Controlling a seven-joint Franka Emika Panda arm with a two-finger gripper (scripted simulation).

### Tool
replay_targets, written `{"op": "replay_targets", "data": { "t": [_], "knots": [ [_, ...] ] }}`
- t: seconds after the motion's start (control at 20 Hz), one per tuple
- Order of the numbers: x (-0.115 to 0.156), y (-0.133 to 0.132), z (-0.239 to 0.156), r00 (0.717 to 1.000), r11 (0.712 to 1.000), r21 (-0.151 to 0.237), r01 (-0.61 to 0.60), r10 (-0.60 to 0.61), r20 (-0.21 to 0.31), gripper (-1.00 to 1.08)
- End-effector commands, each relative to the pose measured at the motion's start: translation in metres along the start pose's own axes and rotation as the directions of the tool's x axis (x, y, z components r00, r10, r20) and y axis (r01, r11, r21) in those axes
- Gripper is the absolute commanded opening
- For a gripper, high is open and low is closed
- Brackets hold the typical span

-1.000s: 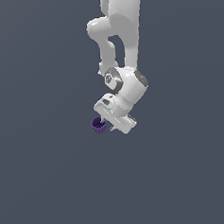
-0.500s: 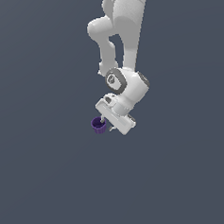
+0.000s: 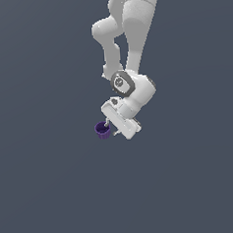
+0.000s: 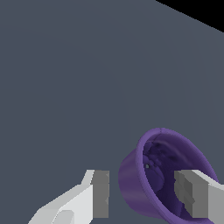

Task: Pick up the object and move it to a goal position.

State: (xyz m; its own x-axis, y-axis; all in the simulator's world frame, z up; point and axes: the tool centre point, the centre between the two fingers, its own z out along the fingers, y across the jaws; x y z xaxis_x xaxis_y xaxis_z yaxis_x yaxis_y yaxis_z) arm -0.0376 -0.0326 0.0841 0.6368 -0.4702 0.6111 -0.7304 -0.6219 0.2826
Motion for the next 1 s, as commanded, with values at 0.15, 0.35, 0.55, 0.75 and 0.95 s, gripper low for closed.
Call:
{"op": "replay_targets", "data": {
  "t": [0.15,0.35,0.55,0.75,0.95],
  "knots": [
    [0.0000,0.0017,-0.0021,0.997,0.999,0.009,-0.052,0.053,-0.048,0.28],
    [0.0002,0.0026,-0.0036,0.994,0.997,0.017,-0.080,0.081,-0.072,0.28],
    [0.0004,0.0033,-0.0049,0.991,0.995,0.024,-0.098,0.100,-0.088,0.28],
    [0.0005,0.0036,-0.0057,0.989,0.994,0.028,-0.108,0.111,-0.097,0.28],
    [0.0005,0.0035,-0.0058,0.989,0.994,0.029,-0.109,0.111,-0.098,0.28]
  ]
}}
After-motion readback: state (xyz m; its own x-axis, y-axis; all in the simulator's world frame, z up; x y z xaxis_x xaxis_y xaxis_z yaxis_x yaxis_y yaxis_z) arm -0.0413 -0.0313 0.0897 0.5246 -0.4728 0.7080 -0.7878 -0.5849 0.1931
